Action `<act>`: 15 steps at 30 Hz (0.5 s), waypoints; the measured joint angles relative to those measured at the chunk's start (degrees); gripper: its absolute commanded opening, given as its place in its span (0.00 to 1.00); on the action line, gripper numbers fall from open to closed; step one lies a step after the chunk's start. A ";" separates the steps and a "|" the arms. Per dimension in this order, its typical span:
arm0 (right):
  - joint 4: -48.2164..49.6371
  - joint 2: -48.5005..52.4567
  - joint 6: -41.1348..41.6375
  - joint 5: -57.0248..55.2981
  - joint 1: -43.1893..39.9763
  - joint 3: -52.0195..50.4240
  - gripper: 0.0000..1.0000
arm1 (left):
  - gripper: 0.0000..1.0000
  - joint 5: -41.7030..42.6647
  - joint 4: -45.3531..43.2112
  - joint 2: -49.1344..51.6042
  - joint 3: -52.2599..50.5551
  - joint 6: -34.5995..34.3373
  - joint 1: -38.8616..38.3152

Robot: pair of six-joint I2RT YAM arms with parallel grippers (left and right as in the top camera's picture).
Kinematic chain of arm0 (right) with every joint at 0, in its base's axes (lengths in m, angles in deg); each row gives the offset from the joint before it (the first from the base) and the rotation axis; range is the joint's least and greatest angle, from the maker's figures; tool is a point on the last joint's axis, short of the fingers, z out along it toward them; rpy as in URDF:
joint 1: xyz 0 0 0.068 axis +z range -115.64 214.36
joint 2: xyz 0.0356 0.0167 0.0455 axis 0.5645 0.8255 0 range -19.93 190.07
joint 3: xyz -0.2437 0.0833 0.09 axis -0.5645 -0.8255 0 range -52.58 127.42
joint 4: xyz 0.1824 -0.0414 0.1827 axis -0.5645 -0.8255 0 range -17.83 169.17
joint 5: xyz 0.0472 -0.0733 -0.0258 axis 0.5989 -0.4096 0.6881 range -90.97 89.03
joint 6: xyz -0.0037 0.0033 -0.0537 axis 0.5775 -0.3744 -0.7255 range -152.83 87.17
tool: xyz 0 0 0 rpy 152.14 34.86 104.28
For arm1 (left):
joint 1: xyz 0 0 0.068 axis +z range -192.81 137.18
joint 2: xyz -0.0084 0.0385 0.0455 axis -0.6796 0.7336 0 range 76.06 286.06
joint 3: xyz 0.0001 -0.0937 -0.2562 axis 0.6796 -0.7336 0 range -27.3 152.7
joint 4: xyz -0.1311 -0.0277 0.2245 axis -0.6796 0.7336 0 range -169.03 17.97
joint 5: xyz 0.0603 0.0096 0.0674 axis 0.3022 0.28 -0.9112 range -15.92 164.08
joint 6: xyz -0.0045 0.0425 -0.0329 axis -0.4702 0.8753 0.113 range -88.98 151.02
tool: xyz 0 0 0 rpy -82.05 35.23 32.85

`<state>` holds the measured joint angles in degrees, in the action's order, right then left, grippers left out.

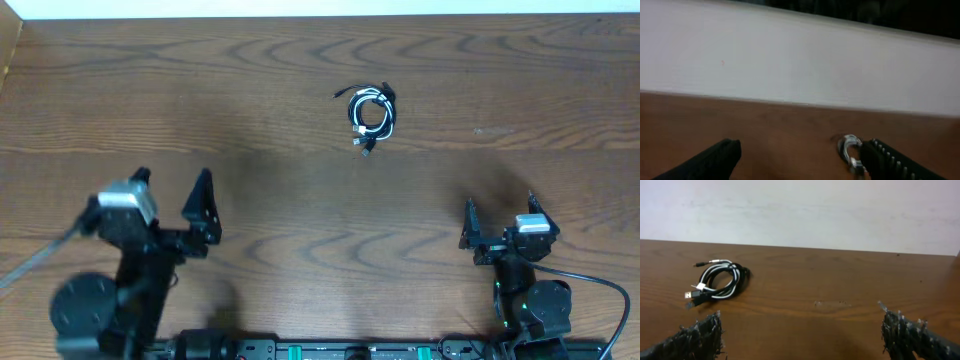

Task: Untangle cables
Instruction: 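Raise the left arm and move the left gripper toward the cable bundle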

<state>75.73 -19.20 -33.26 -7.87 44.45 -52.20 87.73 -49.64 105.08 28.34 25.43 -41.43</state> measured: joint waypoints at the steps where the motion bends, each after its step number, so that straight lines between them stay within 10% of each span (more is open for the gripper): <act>1: 0.00 0.00 0.02 0.00 0.02 0.00 0.99 | 0.82 0.79 3.04 2.64 2.99 0.07 0.00; 15: 0.02 0.00 0.00 0.00 0.02 0.00 0.99 | 0.82 5.84 32.92 39.65 28.83 0.96 -0.02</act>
<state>75.75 -19.20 -33.26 -7.87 44.47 -52.20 93.57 -16.73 144.73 57.17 26.39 -41.45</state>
